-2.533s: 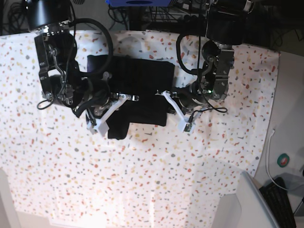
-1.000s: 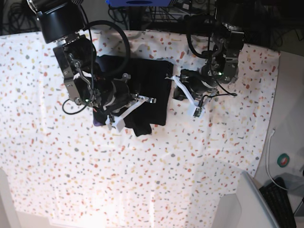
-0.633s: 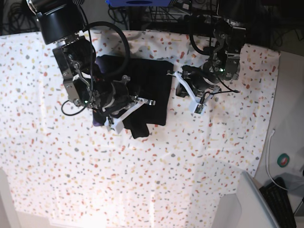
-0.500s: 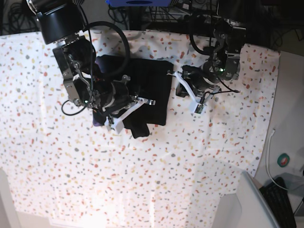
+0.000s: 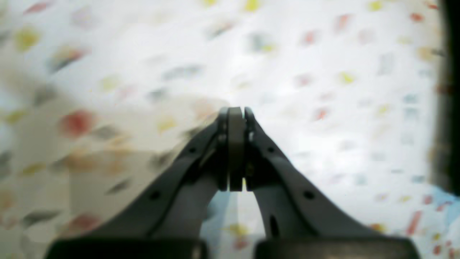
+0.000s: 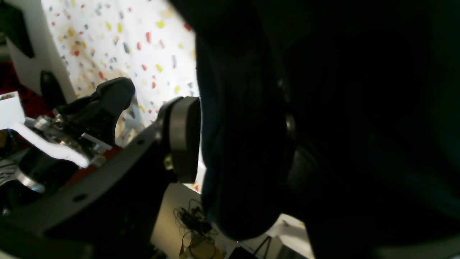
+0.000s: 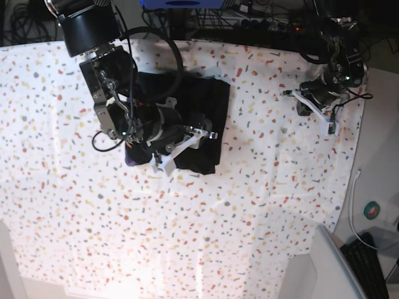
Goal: Layout the t-shirt on the table in an organized manner, then fold the t-shirt properly
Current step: 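Lay the folded end down and press it with the right gripper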
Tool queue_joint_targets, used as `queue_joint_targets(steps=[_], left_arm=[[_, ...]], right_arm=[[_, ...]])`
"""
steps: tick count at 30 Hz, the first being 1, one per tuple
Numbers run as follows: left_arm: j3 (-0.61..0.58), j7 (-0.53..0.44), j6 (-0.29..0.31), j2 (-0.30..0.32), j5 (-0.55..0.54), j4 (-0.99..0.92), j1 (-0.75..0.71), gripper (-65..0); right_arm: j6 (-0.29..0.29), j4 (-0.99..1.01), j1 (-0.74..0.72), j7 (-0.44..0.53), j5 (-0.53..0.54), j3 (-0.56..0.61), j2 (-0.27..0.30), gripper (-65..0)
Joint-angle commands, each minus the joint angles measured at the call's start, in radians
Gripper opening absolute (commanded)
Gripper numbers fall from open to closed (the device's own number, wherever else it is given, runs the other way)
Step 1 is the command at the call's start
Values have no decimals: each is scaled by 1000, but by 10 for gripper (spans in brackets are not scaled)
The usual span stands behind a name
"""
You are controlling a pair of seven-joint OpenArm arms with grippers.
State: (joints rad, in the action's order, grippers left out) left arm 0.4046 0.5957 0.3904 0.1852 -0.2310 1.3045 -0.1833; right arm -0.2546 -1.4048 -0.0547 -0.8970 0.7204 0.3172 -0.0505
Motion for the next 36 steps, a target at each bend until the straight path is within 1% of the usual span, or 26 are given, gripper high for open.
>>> queue_joint_targets(steps=[1, 4, 10, 12, 13, 15, 17, 19, 20, 21, 23, 24, 25, 27, 30, 34, 36], left_arm=[[15, 0, -5, 7, 3, 11, 5, -650], [24, 0, -5, 7, 3, 14, 5, -650], [23, 0, -5, 6, 3, 10, 17, -650], [27, 0, -5, 6, 3, 11, 18, -650], [29, 0, -5, 7, 3, 11, 18, -650], [29, 0, -5, 23, 3, 13, 17, -650], [30, 0, -5, 46, 2, 7, 15, -650], [55, -4, -5, 53, 2, 11, 8, -650], [87, -3, -3, 60, 2, 10, 8, -650], [126, -3, 6, 61, 2, 8, 11, -650], [207, -1, 41, 64, 2, 7, 15, -650], [253, -1, 61, 66, 2, 7, 17, -650], [288, -1, 78, 66, 2, 7, 17, -650], [343, -1, 104, 67, 2, 7, 18, -650], [374, -1, 112, 81, 3, 7, 18, -650], [374, 0, 112, 81, 3, 7, 12, -650], [374, 0, 112, 78, 3, 7, 11, -650]], right_arm=[[1, -15, -18, 6, 12, 3, -15, -371], [5, -15, -21, 5, 12, 17, -19, -371], [7, -24, -50, 0, 12, 195, -32, -371], [7, -52, -52, -47, 12, 211, -27, -372], [7, -87, -52, -77, 12, 211, -13, -372], [2, -199, -40, -110, 12, 210, 36, -372], [1, -299, -15, -109, 9, 179, 88, -372], [1, -319, 2, -109, 6, 119, 105, -375], [1, -313, 3, -109, 5, 86, 103, -386], [1, -293, 3, -109, 3, 70, 103, -419], [1, -261, 3, -104, 3, 64, 103, -531], [2, -247, 0, -86, 3, 67, 103, -618], [7, -233, 0, -67, 3, 70, 102, -650], [4, -193, -4, -27, 3, 112, 102, -650], [2, -104, -32, 11, 3, 176, 103, -650], [2, -24, -56, 16, 8, 300, 100, -650], [2, -9, -61, 6, 5, 363, 85, -650]])
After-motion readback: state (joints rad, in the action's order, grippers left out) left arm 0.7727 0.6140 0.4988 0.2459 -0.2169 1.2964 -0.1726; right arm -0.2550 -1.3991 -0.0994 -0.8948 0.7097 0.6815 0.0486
